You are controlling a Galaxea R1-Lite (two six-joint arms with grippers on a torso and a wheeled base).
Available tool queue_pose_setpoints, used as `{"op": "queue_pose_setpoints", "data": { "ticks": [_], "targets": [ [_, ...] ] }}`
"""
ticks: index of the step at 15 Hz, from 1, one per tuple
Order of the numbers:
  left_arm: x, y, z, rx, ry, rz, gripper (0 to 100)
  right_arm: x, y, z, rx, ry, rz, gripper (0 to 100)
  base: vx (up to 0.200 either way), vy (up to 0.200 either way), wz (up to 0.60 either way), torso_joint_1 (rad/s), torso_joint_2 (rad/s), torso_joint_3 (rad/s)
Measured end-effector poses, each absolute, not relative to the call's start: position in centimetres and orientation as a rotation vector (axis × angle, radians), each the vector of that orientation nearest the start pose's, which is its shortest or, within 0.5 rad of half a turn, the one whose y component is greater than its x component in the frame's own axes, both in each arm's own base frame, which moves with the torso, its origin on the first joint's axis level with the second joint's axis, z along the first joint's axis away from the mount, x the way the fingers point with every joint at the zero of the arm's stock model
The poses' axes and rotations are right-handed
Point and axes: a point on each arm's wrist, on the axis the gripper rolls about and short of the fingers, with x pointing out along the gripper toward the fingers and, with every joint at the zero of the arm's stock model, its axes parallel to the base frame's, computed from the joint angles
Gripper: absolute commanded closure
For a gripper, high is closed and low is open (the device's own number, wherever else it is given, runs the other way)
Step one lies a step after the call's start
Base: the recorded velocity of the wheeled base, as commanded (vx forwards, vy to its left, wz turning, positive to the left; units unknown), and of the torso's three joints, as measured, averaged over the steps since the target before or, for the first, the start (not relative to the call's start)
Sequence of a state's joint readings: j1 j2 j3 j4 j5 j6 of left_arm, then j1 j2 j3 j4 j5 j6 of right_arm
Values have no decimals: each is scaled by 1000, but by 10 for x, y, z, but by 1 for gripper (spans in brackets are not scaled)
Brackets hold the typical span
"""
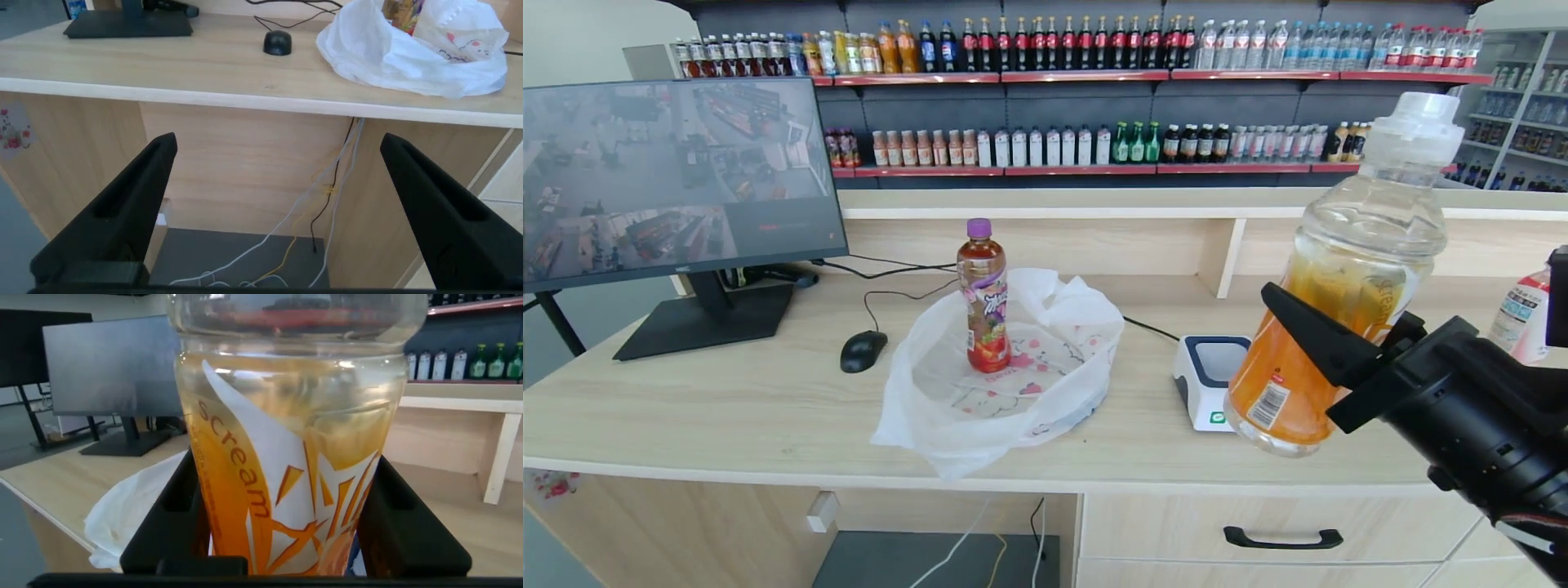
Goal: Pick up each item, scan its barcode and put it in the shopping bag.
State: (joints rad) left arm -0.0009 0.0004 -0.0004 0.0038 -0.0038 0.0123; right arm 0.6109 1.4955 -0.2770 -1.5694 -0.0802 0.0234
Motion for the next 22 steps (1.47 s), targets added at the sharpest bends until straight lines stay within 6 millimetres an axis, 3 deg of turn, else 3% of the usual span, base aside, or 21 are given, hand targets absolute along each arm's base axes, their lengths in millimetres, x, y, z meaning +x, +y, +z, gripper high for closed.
{"op": "queue_pose_setpoints", "data": {
  "ticks": [6,13,22],
  "targets": [
    [-23,0,75,12,2,-4,0,181,126,187,-136,-363,542,100,0,0,0,0,0,0],
    [-23,0,75,12,3,-4,0,223,143,175,-426,-412,520,100,0,0,0,0,0,0],
    [-23,0,75,12,4,-4,0,271,122,196,-656,-530,291,100,0,0,0,0,0,0]
  ]
}}
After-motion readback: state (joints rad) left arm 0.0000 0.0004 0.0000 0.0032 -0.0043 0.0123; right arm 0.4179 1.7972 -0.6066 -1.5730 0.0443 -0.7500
